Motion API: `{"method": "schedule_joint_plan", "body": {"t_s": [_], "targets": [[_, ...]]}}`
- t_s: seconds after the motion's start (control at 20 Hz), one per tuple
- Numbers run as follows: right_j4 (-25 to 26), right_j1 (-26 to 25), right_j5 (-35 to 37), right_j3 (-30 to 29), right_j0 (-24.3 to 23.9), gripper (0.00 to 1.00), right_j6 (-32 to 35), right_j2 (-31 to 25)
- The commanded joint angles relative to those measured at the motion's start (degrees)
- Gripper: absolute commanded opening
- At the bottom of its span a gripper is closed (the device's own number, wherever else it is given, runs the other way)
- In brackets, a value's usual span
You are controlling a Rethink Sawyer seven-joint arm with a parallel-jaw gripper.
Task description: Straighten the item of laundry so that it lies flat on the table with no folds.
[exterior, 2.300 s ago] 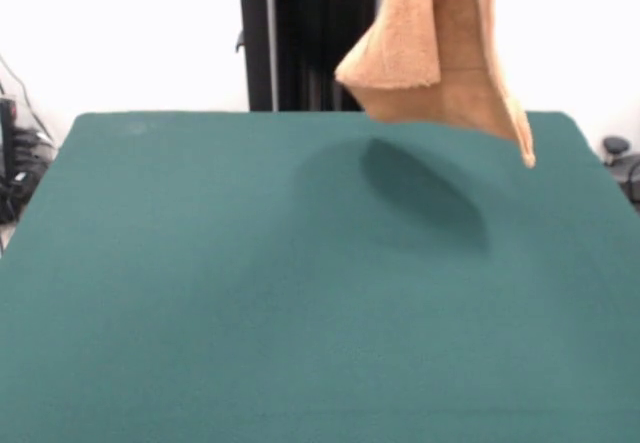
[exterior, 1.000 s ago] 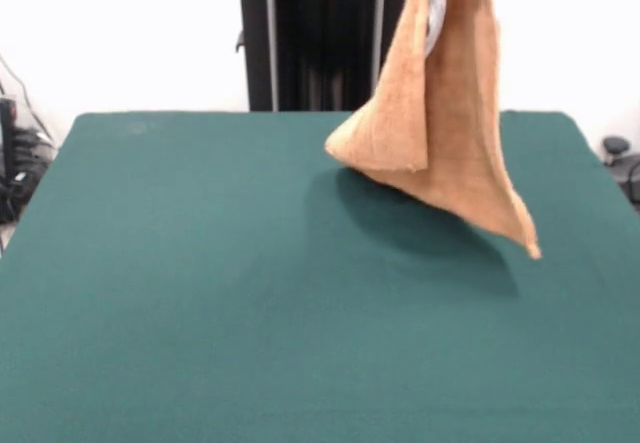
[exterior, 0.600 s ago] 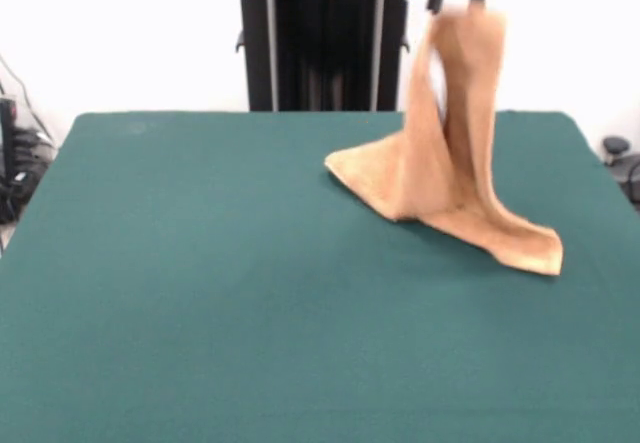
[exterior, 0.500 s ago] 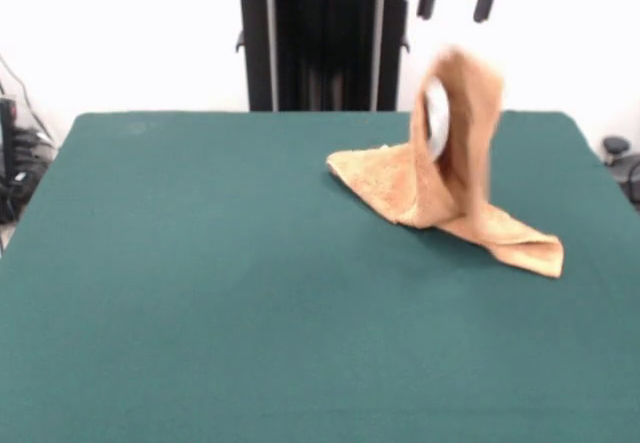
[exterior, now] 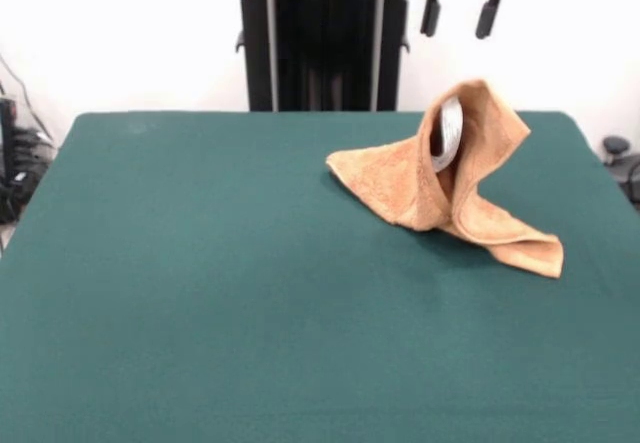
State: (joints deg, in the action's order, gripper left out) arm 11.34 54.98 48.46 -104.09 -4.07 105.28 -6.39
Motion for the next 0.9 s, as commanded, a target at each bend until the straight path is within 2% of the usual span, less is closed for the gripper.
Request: {"method": "schedule_joint_plan", "body": {"t_s": [0.05,0.5,0.9], "targets": [[-2.12,-2.06,-2.55,-5.60,2.90,1.00,12.24,0.60],[-1.10,-9.08,-10.31,-3.15,6.09,1.00,15.36,2.11],[-0.34,-15.85,-17.42,-1.09,6.37,1.00,13.44,3.87]]}}
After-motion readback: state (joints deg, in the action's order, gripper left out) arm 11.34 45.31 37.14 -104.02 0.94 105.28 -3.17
